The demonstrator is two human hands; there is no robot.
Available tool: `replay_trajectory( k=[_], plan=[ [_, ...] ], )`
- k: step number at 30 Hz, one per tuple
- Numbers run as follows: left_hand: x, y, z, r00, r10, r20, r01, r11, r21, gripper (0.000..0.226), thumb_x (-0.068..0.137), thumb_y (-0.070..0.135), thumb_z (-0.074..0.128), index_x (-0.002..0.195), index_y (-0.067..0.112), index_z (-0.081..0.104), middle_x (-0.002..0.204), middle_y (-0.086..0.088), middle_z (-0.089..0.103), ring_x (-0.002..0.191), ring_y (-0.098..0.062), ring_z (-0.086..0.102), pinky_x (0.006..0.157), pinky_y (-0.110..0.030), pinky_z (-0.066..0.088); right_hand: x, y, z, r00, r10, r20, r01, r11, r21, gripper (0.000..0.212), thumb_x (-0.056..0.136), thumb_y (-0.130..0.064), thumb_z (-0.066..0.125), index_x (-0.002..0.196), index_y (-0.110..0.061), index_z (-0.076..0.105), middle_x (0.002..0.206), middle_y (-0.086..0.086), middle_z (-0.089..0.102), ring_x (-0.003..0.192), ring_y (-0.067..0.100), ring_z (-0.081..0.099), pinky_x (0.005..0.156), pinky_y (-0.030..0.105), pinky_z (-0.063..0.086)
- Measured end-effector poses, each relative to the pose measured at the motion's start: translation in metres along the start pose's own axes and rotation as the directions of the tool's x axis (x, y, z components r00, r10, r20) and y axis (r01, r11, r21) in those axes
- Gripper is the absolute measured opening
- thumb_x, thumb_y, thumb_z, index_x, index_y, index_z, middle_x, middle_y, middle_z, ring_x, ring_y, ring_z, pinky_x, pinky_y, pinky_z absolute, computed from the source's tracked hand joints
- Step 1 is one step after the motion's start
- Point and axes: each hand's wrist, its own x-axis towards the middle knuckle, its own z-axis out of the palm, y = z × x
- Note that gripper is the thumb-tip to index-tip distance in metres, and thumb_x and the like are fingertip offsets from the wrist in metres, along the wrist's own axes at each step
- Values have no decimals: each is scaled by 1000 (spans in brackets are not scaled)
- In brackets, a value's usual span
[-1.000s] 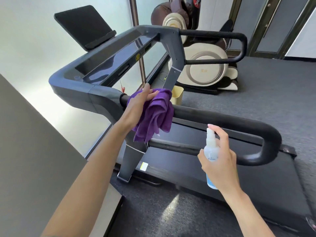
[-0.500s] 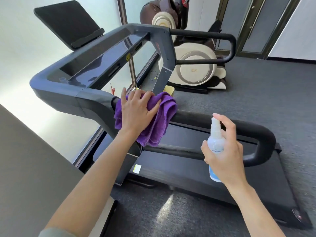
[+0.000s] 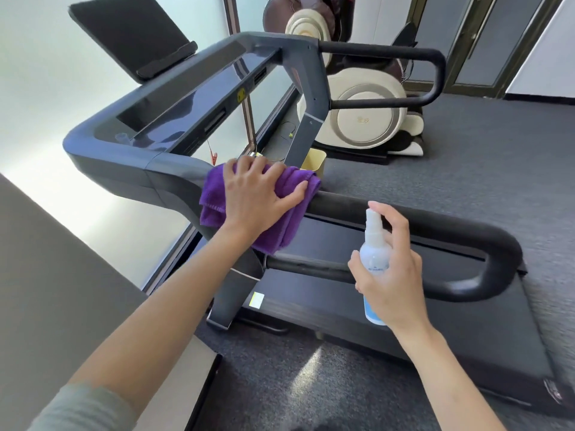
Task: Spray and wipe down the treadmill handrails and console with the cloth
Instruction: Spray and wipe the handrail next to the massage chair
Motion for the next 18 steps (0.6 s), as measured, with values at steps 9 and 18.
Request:
replay_trajectory(
  k=[9,18],
  plan=[
    [-1,36,2,993,-117,-18,117,993,-7,46,89,61,40,94,27,70,104,5,67,102,-28,53,90,-44,30,8,5,-1,996,75,-52,-76,997,-28,75,83,3,63,134,-47,40,74,-6,56,62,32,59,64,52,57],
    [-1,65,2,989,120,90,-117,993,-29,68,83,81,24,108,33,65,104,6,63,103,-21,54,96,-38,30,-2,11,-34,984,42,-173,-54,996,-66,78,84,2,65,131,-55,39,79,-5,62,58,28,64,69,32,58]
  ],
)
